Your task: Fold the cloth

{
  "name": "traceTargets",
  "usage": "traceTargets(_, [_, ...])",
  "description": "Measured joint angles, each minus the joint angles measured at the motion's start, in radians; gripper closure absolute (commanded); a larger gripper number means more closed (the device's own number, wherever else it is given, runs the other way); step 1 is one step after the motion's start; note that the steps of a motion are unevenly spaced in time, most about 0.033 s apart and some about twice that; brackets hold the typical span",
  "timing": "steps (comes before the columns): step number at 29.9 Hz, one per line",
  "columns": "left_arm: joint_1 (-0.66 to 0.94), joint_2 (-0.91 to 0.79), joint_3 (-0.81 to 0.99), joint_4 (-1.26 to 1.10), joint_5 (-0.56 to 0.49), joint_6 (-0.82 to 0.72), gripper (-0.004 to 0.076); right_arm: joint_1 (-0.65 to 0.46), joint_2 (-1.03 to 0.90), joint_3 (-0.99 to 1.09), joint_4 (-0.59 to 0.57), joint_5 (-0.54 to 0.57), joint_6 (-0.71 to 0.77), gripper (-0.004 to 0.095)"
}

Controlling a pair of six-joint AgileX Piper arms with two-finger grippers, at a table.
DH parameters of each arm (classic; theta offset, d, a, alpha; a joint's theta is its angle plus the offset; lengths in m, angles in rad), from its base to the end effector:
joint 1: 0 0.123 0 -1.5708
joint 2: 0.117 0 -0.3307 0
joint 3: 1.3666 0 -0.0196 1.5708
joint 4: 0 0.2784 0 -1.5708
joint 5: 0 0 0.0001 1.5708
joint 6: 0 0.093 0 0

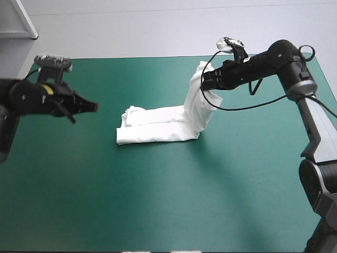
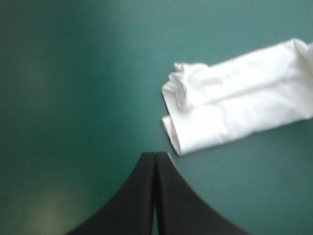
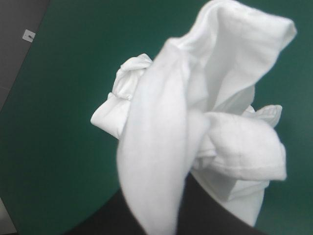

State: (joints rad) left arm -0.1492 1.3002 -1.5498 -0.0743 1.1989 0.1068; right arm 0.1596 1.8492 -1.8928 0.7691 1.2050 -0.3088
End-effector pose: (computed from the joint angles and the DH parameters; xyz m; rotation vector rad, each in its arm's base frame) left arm 0.2621 -0.0459 0.4899 0.3088 2.4128 -0.1154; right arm 0.4267 0.1299 0.4264 -0.4501 2.4013 0.9628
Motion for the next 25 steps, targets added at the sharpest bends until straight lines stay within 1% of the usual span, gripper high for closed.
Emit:
traceTargets(4, [0.001,-0.239,0.255,-0.015,-0.037,-0.032,0.0732,0.076,0.002,0.000,0.001,-0.071,-0.010,0.0927])
traceTargets(6, [0.001,-0.345,0.338,-0.014,-0.053,-0.054,0.0732,0.128,0.010,-0.001,0.006,-0.105,-0.011,0.0927])
traceTargets(9, [0.001,-0.488,0.415,-0.011,-0.066,-0.084,0.0732,0.199,0.048,-0.005,0.016,-0.152,-0.014,0.0927])
traceTargets(11, [0.001,-0.549,0.432,-0.011,-0.063,-0.107,0.0732,0.238,0.080,-0.005,0.019,-0.181,-0.014,0.0927])
traceTargets(13, [0.001,-0.586,0.438,-0.009,-0.048,-0.142,0.0732,0.275,0.115,-0.005,0.019,-0.209,-0.014,0.0927])
traceTargets(17, [0.001,-0.597,0.440,-0.018,-0.014,-0.160,0.0732,0.330,0.191,-0.005,0.021,-0.251,-0.014,0.0927])
traceTargets(25, [0.001,-0.596,0.443,-0.081,-0.004,-0.166,0.0732,0.412,0.332,-0.005,0.081,-0.333,-0.017,0.0926])
